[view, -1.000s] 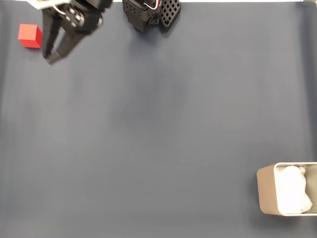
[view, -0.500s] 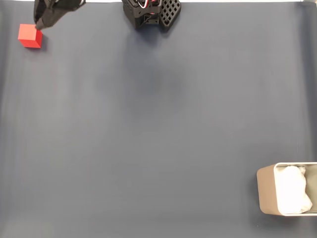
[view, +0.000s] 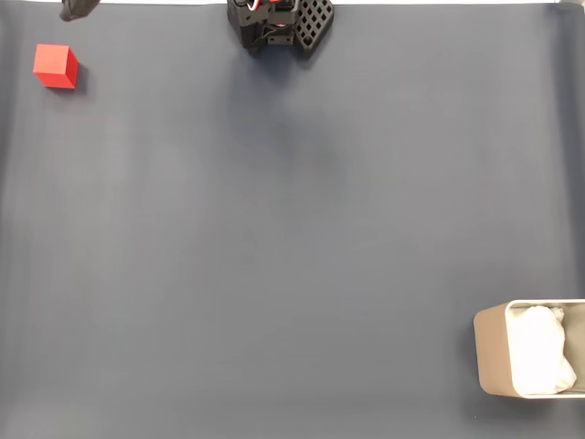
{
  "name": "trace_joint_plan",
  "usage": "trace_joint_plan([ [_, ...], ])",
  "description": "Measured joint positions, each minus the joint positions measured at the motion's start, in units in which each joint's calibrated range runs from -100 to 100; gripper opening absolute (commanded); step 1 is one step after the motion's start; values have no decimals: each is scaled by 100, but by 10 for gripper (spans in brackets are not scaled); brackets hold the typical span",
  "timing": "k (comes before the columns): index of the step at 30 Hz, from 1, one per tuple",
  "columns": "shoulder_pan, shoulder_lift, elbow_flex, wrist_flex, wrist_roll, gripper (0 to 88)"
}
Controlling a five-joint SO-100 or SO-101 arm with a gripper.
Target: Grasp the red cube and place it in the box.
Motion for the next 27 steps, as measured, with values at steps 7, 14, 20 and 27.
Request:
trace_joint_plan([
  [7, 401, -43, 235, 8, 0, 102],
  [14, 668, 43, 235, 8, 0, 155],
  [20, 794, 243, 235, -16, 0, 233],
  [27, 794, 469, 434, -286, -59, 281],
])
